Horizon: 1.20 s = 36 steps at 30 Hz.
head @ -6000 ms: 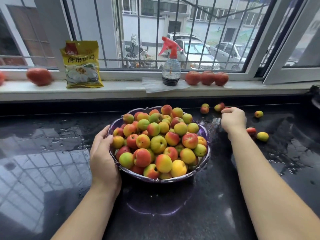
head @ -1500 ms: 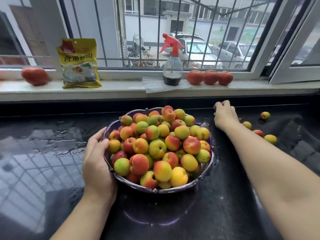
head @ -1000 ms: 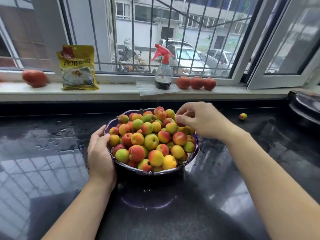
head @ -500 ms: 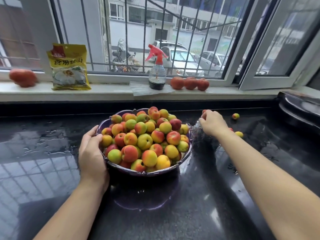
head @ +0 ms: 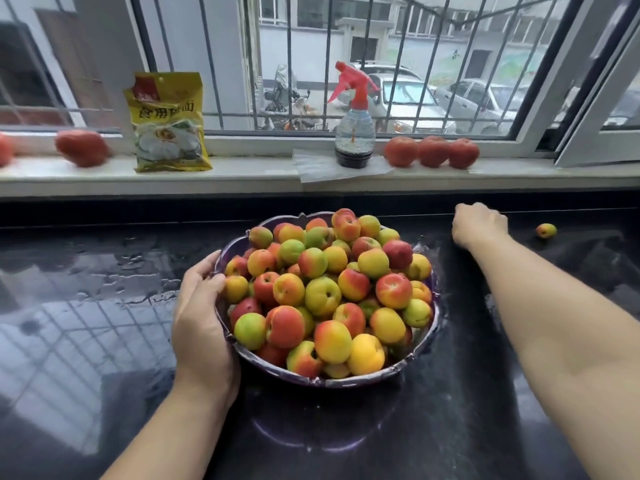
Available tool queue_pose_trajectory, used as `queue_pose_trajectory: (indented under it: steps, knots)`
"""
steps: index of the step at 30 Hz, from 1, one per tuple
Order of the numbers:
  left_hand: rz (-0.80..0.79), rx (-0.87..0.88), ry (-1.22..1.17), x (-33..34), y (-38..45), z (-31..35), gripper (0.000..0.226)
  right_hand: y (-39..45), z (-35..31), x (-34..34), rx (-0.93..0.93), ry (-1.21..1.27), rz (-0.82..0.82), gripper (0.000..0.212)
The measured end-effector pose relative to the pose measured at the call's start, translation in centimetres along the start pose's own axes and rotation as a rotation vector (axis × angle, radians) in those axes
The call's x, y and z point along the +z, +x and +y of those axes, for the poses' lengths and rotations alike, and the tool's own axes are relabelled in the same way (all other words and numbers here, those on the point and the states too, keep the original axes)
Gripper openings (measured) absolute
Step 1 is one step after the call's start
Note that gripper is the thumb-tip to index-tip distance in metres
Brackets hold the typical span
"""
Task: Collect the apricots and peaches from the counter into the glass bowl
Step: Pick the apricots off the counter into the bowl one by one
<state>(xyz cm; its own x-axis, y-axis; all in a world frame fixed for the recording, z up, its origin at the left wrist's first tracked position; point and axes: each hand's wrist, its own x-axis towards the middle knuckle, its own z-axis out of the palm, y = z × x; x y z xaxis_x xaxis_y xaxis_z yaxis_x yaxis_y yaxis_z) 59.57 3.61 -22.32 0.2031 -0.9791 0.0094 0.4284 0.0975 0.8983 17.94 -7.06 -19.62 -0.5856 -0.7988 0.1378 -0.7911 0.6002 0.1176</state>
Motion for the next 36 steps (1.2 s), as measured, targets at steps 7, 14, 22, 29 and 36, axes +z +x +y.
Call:
queue_pose_trajectory:
  steps: [7,14,22,29,36]
  knots:
    - [0.003,-0.013,-0.022,0.3,-0.2,0.4,0.030,-6.2,-3.0,-3.5,-0.175,0.666,0.063,0.037]
    - [-0.008,-0.043,-0.030,0.5,-1.1,1.4,0.030,-18.8,-7.9,-16.1,-0.804,0.845,0.035,0.027]
    - [0.011,-0.079,-0.042,0.6,-1.3,2.2,0.038,-22.1,-15.1,-17.1,-1.048,0.203,0.018,0.040]
    - [0.015,-0.019,0.007,0.5,-1.1,1.4,0.027,-21.5,-10.9,-15.7,-0.808,0.670,0.240,0.019]
    - [0.013,0.055,0.094,0.5,-1.3,0.7,0.029,-14.3,0.9,-6.9,0.085,0.373,0.266,0.026]
